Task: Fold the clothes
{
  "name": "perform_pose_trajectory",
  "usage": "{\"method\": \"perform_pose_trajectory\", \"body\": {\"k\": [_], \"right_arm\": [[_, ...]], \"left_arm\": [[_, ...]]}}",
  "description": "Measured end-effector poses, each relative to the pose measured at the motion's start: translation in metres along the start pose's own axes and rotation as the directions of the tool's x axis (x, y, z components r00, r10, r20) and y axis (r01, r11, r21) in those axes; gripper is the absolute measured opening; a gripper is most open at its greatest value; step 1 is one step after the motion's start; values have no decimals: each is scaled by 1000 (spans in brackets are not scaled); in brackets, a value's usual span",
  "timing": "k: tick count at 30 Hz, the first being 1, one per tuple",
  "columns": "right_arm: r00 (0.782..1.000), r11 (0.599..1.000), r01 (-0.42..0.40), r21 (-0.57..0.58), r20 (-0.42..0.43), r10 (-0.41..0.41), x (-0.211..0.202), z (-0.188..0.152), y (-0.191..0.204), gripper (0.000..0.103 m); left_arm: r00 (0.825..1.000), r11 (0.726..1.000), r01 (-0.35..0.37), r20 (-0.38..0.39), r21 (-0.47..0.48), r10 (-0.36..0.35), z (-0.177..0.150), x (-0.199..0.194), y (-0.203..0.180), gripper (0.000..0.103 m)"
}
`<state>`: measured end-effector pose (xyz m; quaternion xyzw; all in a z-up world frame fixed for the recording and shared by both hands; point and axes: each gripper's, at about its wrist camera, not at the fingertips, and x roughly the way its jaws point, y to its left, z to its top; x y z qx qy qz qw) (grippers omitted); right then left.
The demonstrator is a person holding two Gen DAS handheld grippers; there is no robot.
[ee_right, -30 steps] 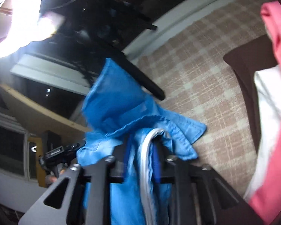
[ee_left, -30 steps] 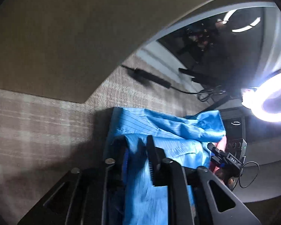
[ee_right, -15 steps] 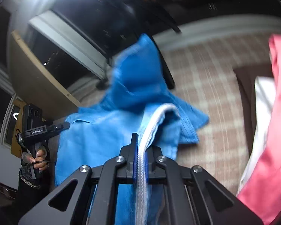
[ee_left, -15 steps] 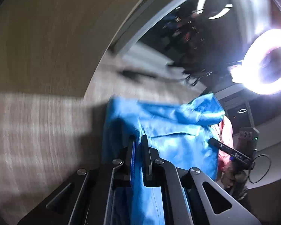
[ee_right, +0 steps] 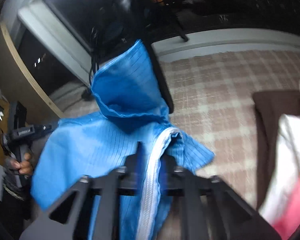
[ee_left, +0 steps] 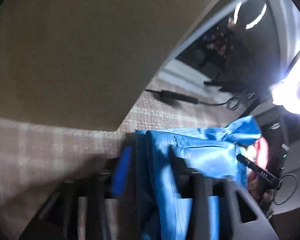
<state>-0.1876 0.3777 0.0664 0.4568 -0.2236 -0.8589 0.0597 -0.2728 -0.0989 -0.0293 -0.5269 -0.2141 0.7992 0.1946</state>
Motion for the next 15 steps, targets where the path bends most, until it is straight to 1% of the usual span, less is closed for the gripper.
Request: {"method": "perform_pose_trajectory", "body": {"k": [1, 2, 3, 5, 7, 9, 11, 13, 15], "right_arm": [[1000, 1000, -10, 20, 25, 10, -11, -4, -5, 63], [999, 1000, -11, 23, 35, 10, -15, -7, -7, 69], [999, 1000, -9, 21, 40, 8, -16, -9, -8, 69], [999, 1000, -5, 16, 51, 4, -18, -14, -10, 69], [999, 1000, 28, 10, 21, -28, -7, -14, -9, 69], [1000, 1000, 26, 5, -15, -26, 8, -13, -5, 69], [998, 999, 49, -5, -40, -49, 19, -13, -3, 69], [998, 997, 62, -36, -24, -63, 25, -14, 2, 70], [999, 998, 53, -42, -10, -53, 27, -14, 3, 71]], "left_arm": [[1000, 1000, 7, 8, 6, -7, -3, -5, -1, 63], [1000, 1000, 15, 15, 13, -15, -7, -10, -3, 67], [999, 1000, 22, 23, 19, -23, -10, -15, -4, 72], [1000, 998, 4, 3, 58, -4, -14, -9, -9, 73], [999, 997, -12, -35, 78, 15, -16, 9, -14, 73], [998, 996, -20, -58, 91, 26, -16, 26, -18, 73], [998, 990, -45, -46, 131, 52, -17, 35, -24, 74], [997, 984, -67, -20, 168, 71, -15, 39, -29, 74], [998, 983, -65, -6, 171, 67, -14, 43, -30, 73]]}}
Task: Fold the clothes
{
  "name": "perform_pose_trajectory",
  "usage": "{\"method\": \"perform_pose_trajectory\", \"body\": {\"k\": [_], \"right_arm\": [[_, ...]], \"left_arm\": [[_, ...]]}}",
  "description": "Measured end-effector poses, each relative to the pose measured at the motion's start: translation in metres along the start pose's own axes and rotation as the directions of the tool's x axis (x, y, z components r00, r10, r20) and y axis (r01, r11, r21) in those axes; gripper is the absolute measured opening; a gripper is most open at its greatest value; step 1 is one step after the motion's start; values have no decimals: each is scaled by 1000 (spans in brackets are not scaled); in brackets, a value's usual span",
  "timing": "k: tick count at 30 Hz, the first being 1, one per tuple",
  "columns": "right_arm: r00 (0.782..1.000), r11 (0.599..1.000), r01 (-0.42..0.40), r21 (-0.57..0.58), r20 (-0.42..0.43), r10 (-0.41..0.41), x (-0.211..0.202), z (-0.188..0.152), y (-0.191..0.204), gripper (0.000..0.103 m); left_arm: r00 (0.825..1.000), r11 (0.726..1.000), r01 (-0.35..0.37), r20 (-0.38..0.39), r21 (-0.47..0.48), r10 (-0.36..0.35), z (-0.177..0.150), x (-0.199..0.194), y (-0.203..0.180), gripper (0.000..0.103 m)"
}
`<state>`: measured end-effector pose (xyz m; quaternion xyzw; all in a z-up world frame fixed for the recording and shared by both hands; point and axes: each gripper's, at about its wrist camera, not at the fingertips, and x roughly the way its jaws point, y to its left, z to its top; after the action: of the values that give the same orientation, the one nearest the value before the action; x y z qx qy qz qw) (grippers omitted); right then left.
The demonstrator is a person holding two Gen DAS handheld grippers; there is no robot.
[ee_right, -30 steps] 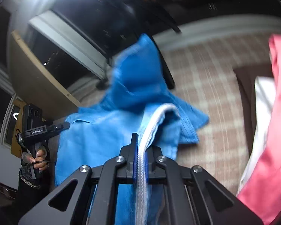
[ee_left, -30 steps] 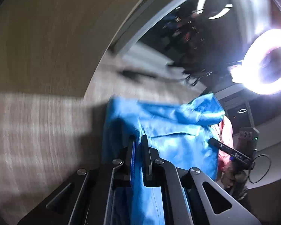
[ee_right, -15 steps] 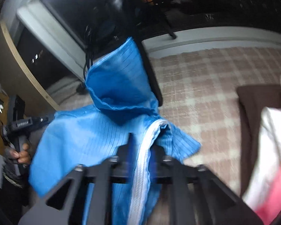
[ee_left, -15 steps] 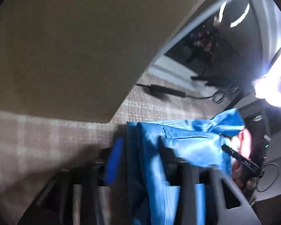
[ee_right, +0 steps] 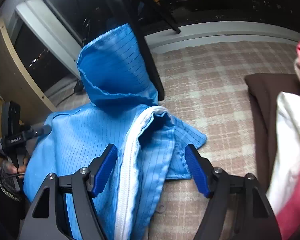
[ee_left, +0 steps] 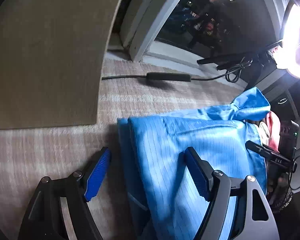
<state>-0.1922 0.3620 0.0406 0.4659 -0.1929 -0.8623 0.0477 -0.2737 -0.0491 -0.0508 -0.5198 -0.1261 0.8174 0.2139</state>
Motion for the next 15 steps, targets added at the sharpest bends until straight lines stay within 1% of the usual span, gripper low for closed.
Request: {"method": "perform_pose_trajectory", "body": {"k": [1, 2, 3, 4, 5, 6, 7, 8, 9, 11, 15], "right_arm": [[1000, 1000, -6, -2, 7, 6, 1, 0, 1, 70], [999, 999, -33, -6, 4, 33, 3, -1, 1, 62], [998, 998, -67, -11, -1, 67, 5, -2, 2, 50], [997, 997, -75, -16, 2, 75, 6, -2, 3, 46], [997, 997, -76, -21, 7, 76, 6, -3, 3, 40], [995, 995, -97, -20, 4, 97, 7, -3, 3, 29], [993, 993, -116, -8, 10, 116, 7, -4, 3, 25], [991, 991, -133, 8, 19, 133, 5, -4, 4, 22], [988, 988, -150, 24, 29, 149, 4, -4, 4, 16], [983, 984, -175, 27, 52, 174, -6, -7, 8, 11], [974, 983, -177, -41, 136, 181, -46, -17, 32, 9]], "left_arm": [[1000, 1000, 4, 4, 10, -4, 0, 2, -2, 69], [1000, 1000, 10, 6, 23, -10, 0, 3, -4, 66], [1000, 999, 16, 9, 37, -17, 1, 4, -6, 55], [999, 999, 31, 7, 39, -32, 0, 6, -7, 41], [999, 998, 51, 2, 35, -51, -1, 7, -7, 33], [997, 996, 83, -4, 21, -83, -2, 9, -6, 19], [995, 995, 103, -5, 11, -103, -3, 8, -6, 10], [993, 993, 114, -4, 4, -114, -4, 6, -6, 9], [992, 992, 125, -2, -2, -125, -5, 4, -7, 8], [989, 989, 147, 11, 0, -147, -7, -10, -12, 7], [984, 986, 155, 75, 66, -160, -19, -64, -35, 5]]}}
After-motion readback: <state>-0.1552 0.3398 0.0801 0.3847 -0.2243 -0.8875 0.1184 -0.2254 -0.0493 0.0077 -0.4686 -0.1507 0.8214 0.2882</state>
